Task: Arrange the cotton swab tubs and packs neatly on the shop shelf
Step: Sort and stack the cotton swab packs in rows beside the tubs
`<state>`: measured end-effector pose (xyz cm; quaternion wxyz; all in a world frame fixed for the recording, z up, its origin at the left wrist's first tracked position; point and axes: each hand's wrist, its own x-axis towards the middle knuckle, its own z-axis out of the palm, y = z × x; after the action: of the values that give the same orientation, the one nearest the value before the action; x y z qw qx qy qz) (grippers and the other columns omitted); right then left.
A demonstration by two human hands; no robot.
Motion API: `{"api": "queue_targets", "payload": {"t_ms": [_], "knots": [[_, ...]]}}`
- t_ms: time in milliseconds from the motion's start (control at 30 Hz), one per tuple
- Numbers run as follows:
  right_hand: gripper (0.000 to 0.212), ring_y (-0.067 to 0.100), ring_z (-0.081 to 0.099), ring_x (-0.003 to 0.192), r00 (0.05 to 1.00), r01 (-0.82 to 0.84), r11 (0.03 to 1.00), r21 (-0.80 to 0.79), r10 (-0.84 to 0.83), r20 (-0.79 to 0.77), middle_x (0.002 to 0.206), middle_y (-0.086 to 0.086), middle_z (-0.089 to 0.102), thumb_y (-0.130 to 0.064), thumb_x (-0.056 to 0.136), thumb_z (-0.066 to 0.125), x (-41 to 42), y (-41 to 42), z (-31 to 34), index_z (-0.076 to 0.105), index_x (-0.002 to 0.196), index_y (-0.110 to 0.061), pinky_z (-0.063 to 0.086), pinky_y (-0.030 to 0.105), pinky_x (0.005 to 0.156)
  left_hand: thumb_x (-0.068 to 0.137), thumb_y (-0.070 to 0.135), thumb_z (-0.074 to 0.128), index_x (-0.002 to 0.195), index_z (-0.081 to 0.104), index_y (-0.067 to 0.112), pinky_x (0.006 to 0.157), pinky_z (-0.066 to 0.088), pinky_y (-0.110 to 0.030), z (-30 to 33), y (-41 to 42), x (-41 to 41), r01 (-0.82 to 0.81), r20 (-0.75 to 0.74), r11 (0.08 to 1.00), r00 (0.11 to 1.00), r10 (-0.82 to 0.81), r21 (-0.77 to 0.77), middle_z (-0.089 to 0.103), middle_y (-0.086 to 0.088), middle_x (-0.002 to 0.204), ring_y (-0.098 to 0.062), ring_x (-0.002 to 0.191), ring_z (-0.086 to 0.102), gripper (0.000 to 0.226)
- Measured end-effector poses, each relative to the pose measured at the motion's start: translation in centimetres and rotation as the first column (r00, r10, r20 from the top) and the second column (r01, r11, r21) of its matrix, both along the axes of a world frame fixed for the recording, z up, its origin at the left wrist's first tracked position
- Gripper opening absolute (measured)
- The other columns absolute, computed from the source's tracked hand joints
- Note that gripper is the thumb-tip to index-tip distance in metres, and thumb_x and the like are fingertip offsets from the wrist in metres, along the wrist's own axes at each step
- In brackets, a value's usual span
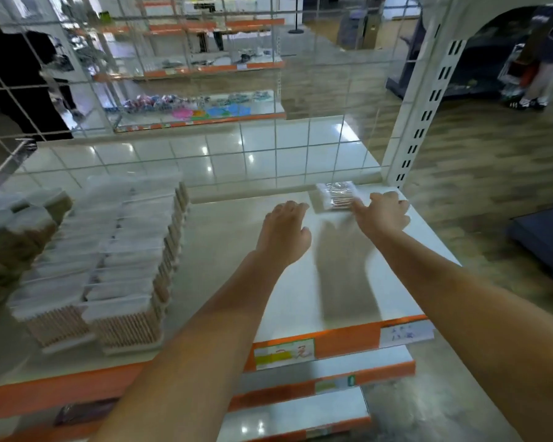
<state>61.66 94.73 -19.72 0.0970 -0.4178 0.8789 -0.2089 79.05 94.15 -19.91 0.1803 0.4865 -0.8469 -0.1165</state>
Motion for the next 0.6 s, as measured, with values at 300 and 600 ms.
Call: {"api": "queue_targets", "payload": {"t_ms": [300, 600], "knots": [[0.073, 0.032, 0.021, 0.131, 0.998, 0.015, 0.987, 0.16, -0.026, 0.064, 0.137, 0.01, 0.035, -0.065, 0.089, 0.026, -1.0, -3.0, -1.3, 0.049, 0.128, -0.008, 0.021, 0.045, 0.104, 0.087, 0.007, 0.051, 0.129, 0.049, 0.003, 0.101, 0.03, -0.033, -1.0, -0.5, -1.2, 0.001, -0.093, 1.0, 0.996, -0.002, -0.001, 0.053, -0.013, 0.127, -0.029, 0.121, 0.044, 0.043], [0.055, 0.034, 0.025, 0.131, 0.997, -0.057, 0.996, 0.074, 0.053, 0.056, 0.132, 0.012, 0.043, -0.058, 0.091, 0.038, -1.2, -3.0, -1.9, 0.059, 0.117, -0.013, 0.024, 0.048, 0.105, 0.087, 0.006, 0.051, 0.13, 0.049, 0.003, 0.101, 0.03, -0.031, -1.5, -0.2, -0.6, -0.048, -0.16, 0.998, 0.986, 0.055, 0.045, 0.054, -0.013, 0.127, -0.029, 0.12, 0.045, 0.043]]}}
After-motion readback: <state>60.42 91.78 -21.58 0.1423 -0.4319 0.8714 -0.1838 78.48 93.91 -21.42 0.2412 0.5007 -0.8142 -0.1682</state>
